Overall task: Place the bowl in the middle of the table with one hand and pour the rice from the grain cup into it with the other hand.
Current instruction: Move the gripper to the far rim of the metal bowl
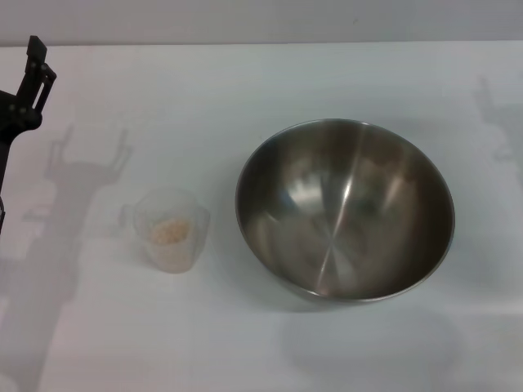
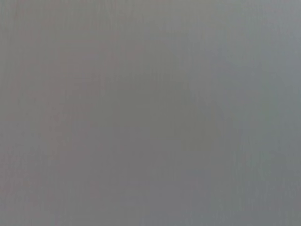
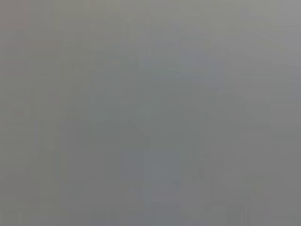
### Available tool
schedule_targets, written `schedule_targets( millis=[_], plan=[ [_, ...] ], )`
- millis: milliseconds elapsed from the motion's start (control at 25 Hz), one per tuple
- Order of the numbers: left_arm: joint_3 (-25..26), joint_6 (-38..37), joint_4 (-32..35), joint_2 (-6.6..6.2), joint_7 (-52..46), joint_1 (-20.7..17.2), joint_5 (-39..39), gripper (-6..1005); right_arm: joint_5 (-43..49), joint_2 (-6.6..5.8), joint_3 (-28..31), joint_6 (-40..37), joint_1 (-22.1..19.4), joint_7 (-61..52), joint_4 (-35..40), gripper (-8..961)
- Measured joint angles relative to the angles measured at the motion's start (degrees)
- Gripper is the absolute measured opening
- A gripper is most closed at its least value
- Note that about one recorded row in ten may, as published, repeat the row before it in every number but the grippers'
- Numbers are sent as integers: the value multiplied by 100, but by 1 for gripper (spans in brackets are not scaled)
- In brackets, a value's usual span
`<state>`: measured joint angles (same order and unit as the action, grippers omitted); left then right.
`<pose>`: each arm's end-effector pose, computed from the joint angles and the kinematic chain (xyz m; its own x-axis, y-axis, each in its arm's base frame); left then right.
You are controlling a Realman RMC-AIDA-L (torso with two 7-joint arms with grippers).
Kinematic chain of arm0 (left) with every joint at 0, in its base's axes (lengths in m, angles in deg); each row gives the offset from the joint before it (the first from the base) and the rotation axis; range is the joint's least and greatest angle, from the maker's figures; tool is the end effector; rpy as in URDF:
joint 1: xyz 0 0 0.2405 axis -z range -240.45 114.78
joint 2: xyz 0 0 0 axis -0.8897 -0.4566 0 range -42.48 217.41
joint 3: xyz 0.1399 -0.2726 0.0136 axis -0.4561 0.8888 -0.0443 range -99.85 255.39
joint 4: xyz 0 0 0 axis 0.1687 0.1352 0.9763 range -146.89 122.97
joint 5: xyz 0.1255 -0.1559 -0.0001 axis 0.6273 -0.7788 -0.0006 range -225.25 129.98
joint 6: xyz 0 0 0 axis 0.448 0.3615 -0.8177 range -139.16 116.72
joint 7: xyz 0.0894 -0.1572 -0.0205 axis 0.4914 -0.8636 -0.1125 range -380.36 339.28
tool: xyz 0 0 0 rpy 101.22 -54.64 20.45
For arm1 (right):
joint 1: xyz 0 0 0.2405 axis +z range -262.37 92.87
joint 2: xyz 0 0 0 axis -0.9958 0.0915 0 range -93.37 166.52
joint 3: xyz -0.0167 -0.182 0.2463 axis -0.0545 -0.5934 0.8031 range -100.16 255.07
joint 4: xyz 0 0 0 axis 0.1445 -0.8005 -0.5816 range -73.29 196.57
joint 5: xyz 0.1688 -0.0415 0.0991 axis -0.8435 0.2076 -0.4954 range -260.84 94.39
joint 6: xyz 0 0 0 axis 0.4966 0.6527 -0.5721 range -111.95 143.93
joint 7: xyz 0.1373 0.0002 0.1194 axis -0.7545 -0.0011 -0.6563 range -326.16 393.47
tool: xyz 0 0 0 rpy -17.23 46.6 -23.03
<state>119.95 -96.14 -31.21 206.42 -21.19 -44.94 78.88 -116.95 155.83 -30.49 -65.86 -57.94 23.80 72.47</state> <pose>-0.3128 0.3366 -0.0164 0.6312 -0.3457 0.6943 0.6921 -0.1530 -0.7054 0.3105 0.3934 0.0279 0.5966 0.3987 -0.6965 -0.7311 -0.0878 -0.6766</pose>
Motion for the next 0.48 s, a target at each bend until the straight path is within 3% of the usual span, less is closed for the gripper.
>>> schedule_targets(
  millis=[480],
  plan=[
    [-1,-7,2,4,4,15,-26,861,183,2,3,11,15,371,-11,737]
  ],
)
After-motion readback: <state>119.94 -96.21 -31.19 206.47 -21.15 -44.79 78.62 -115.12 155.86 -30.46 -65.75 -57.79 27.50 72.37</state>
